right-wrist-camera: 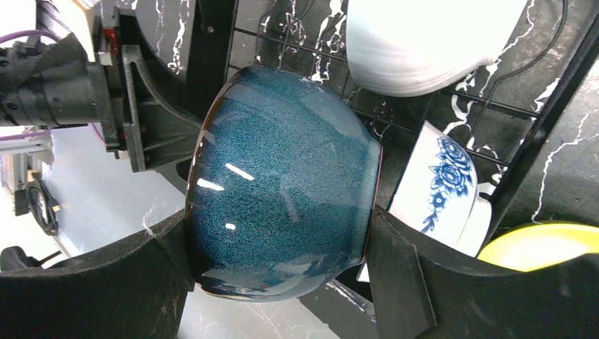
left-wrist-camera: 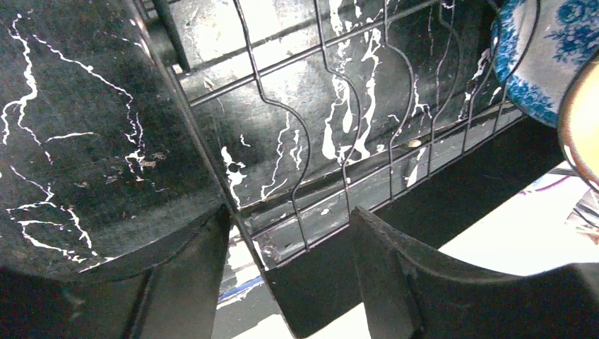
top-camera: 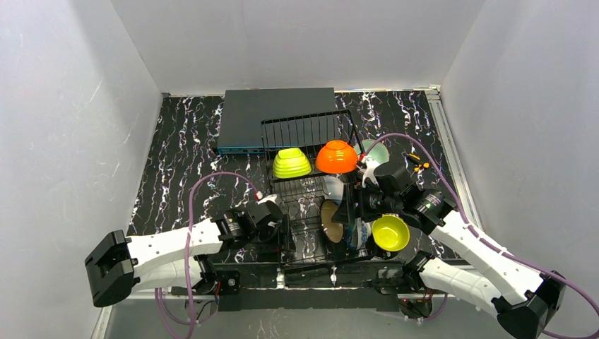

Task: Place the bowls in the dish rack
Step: Adjust the dish rack at the center of the board, then place the bowl in the dish rack.

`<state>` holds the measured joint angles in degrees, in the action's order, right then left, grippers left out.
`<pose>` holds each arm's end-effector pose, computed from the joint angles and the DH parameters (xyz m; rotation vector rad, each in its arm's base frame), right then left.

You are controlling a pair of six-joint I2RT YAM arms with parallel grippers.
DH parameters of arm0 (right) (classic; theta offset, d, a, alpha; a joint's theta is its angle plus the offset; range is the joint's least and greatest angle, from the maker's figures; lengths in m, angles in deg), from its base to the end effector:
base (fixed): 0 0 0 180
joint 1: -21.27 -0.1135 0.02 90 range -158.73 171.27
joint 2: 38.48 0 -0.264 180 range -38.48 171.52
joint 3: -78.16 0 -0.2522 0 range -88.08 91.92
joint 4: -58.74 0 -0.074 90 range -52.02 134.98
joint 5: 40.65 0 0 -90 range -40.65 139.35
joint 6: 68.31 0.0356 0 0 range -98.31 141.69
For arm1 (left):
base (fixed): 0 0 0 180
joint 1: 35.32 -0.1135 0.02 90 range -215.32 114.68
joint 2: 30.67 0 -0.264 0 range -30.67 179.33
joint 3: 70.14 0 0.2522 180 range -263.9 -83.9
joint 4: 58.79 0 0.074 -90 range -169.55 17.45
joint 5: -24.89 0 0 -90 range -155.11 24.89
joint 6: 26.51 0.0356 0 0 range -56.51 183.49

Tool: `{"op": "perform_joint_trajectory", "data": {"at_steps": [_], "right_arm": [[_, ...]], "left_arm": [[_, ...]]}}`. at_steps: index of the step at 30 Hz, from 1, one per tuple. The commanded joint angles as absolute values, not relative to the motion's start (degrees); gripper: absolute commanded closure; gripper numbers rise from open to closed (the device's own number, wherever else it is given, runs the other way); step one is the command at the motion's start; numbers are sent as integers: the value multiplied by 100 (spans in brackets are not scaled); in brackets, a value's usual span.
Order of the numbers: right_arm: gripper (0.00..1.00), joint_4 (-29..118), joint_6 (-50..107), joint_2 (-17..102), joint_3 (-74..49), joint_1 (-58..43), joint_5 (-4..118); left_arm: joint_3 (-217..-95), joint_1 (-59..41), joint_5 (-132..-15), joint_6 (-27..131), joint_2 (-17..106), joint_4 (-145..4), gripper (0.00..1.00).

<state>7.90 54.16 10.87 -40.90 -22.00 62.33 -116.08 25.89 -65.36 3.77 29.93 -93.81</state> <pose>0.1250 0.1287 0.2957 -0.3570 2.3921 0.9200 0.0987 -0.1800 0.1961 0.0369 2.6697 -0.8557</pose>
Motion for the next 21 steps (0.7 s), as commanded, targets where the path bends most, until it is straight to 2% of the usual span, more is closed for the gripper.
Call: {"op": "perform_joint_trajectory", "data": {"at_steps": [1,4,8,17,21], "right_arm": [[99,962,5265,926,-3824,-2226,6184],[99,913,5263,884,-3908,-2236,6169],[99,866,5252,870,-3962,-2237,6130],[99,874,5352,1007,-3819,-2242,6152],[99,903,5457,1054,-3781,-2246,6161]], "left_arm": [[-11712,2586,-6332,219,2721,-8356,36],[-11712,2590,-6009,217,2389,-8821,26],[-11671,2599,-5713,534,1813,-9132,23],[-11788,2822,-5646,1780,1126,-8812,25],[-11805,3169,-5718,2353,1125,-8017,31]]}}
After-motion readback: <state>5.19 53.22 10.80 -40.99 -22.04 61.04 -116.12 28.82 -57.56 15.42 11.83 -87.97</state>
